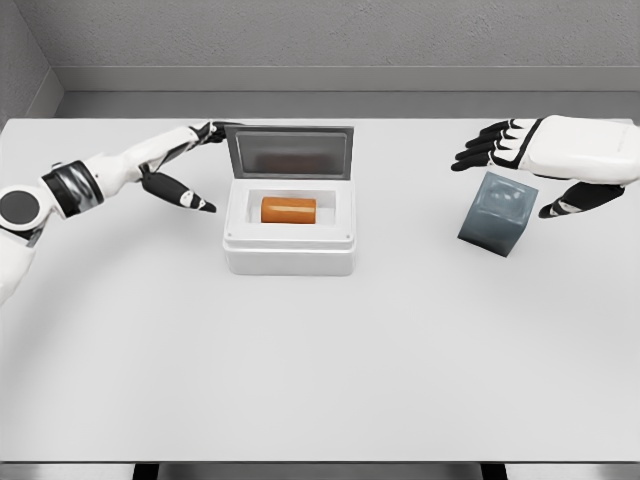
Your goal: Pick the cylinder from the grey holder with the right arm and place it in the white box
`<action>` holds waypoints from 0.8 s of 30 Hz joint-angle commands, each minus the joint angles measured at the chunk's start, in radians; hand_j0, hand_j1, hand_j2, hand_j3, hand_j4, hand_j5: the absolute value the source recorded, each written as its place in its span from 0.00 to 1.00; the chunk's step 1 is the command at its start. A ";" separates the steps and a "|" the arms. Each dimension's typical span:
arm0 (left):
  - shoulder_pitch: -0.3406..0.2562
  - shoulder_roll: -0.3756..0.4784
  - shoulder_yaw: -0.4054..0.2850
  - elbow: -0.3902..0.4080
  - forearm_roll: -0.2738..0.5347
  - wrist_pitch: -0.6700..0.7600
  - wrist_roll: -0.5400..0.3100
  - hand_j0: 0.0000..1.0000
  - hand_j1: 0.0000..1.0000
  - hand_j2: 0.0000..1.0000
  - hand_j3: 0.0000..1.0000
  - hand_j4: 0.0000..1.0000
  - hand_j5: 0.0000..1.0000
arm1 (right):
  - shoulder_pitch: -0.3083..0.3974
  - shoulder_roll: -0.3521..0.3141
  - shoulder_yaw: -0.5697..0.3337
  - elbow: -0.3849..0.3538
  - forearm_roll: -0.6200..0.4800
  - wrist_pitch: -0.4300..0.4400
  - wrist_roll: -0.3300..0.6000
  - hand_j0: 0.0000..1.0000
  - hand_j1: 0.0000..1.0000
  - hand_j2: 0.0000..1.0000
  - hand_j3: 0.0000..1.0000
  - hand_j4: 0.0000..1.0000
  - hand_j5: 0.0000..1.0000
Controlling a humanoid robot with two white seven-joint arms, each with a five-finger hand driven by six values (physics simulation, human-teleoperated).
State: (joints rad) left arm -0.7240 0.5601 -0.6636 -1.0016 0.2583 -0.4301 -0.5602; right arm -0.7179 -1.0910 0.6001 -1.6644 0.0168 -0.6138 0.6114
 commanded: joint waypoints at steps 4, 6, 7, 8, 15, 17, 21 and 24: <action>0.003 0.011 0.002 -0.022 0.007 0.001 0.000 1.00 1.00 1.00 1.00 1.00 1.00 | 0.006 0.000 0.000 -0.003 -0.006 0.003 0.000 1.00 1.00 1.00 1.00 1.00 1.00; 0.005 0.018 0.002 -0.028 0.007 0.002 0.000 1.00 1.00 1.00 1.00 1.00 1.00 | 0.006 0.000 0.000 -0.003 -0.006 0.003 0.000 1.00 1.00 1.00 1.00 1.00 1.00; 0.005 0.018 0.002 -0.029 0.007 0.001 0.000 1.00 1.00 1.00 1.00 1.00 1.00 | 0.006 0.000 0.000 -0.003 -0.006 0.003 0.000 1.00 1.00 1.00 1.00 1.00 1.00; 0.005 0.018 0.002 -0.029 0.007 0.001 0.000 1.00 1.00 1.00 1.00 1.00 1.00 | 0.006 0.000 0.000 -0.003 -0.004 0.003 0.000 1.00 1.00 1.00 1.00 1.00 1.00; 0.012 0.040 0.004 -0.057 0.012 0.001 0.002 1.00 1.00 1.00 1.00 1.00 1.00 | 0.014 0.000 0.001 -0.006 -0.004 0.003 0.000 1.00 1.00 1.00 1.00 1.00 1.00; 0.018 0.041 0.004 -0.060 0.032 0.001 0.002 1.00 1.00 1.00 1.00 1.00 1.00 | 0.014 0.000 0.001 -0.006 -0.004 0.003 0.000 1.00 1.00 1.00 1.00 1.00 1.00; 0.020 0.044 0.004 -0.065 0.033 -0.001 0.002 1.00 1.00 1.00 1.00 1.00 1.00 | 0.014 0.000 0.001 -0.006 -0.004 0.003 0.000 1.00 1.00 1.00 1.00 1.00 1.00; 0.021 0.044 0.004 -0.066 0.035 -0.002 0.002 1.00 1.00 1.00 1.00 1.00 1.00 | 0.020 0.002 0.001 -0.006 -0.004 0.003 0.000 1.00 1.00 1.00 1.00 1.00 1.00</action>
State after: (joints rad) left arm -0.6980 0.6031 -0.6604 -1.0662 0.2839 -0.4326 -0.5587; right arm -0.6995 -1.0889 0.6018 -1.6703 0.0184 -0.6139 0.6114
